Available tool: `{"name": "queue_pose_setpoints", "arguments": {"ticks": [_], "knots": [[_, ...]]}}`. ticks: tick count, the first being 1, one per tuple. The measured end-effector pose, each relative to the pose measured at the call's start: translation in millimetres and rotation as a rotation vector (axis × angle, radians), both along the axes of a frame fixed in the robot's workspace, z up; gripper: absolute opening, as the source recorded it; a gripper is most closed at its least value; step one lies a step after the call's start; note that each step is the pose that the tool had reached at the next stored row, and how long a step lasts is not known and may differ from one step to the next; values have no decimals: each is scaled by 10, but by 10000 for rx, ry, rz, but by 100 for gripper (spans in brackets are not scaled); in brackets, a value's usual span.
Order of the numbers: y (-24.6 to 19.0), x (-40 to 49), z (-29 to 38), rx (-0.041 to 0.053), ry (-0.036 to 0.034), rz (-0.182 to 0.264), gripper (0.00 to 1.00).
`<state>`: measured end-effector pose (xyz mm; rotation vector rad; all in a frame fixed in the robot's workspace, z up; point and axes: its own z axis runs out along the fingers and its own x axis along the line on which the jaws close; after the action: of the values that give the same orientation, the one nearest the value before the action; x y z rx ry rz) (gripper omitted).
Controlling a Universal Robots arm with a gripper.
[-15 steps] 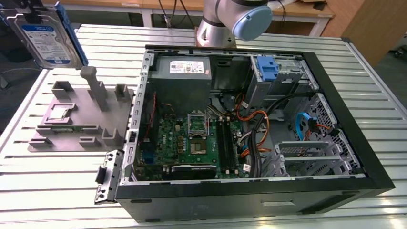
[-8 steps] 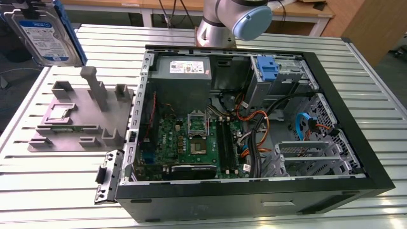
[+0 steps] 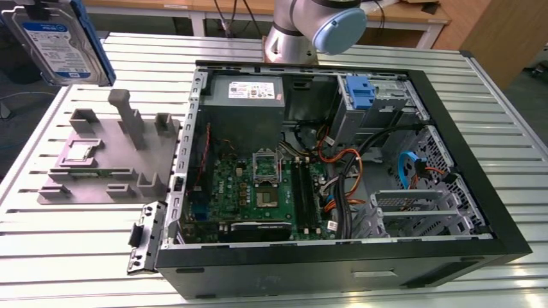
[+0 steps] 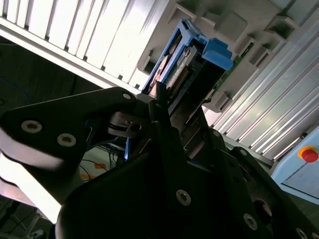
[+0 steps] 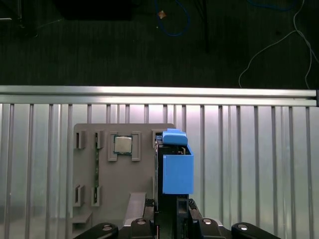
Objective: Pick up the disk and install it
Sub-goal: 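Pick up the disk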
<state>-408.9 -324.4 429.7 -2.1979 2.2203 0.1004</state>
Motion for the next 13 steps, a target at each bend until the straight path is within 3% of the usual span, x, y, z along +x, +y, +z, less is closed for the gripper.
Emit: {"name": "queue_pose_setpoints", "arguments": {"ticks": [13], "knots": [[0, 0, 39, 33, 0, -1, 35]]}}
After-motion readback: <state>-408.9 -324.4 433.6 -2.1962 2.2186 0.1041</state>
